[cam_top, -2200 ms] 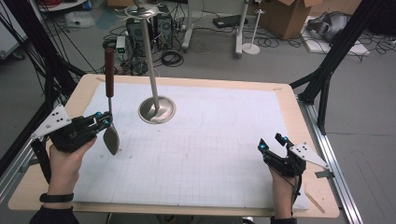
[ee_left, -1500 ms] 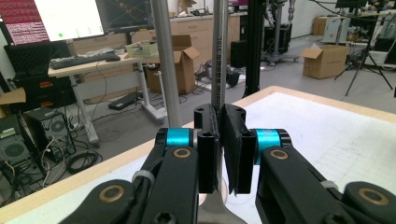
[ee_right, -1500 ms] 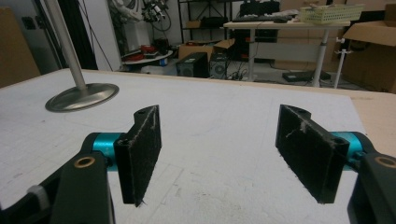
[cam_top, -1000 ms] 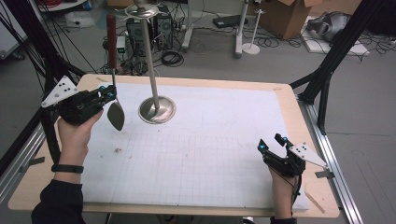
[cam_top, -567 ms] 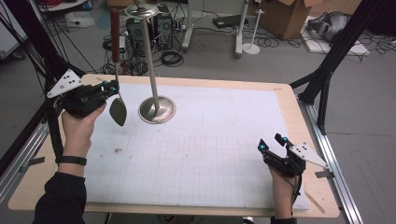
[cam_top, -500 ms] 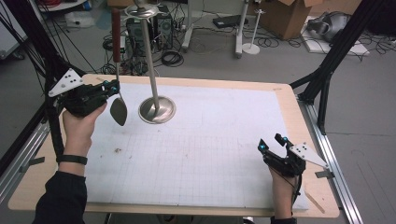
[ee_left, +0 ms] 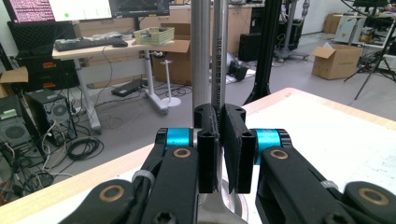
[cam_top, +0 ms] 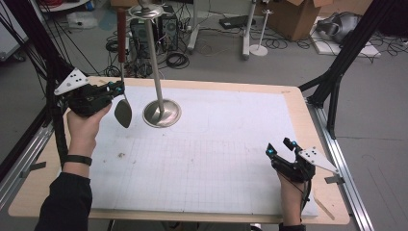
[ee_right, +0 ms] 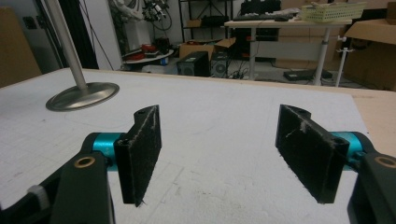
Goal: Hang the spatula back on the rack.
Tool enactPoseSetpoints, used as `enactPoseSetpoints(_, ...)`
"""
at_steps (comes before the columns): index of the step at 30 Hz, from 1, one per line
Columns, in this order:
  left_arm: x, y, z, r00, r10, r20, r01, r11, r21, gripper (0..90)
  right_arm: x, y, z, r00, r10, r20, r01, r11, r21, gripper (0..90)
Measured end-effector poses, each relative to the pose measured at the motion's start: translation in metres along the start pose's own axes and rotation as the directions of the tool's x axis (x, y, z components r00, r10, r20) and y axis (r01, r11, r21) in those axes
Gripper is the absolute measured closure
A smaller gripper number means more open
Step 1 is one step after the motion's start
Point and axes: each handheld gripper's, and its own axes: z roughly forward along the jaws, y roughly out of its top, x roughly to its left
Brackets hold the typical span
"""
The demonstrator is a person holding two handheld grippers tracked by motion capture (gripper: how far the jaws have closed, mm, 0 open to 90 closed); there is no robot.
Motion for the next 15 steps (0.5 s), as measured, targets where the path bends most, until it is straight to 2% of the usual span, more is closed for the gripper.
enactPoseSetpoints(15,0.0035,0.0015,0.0059,1.0,-0.002,0.008,0.002,1.0,0.007,84.2,-0.0002,-0.0003,0.0002,1.0,0.004,0.002,-0.004,1.0,0.002,30.3)
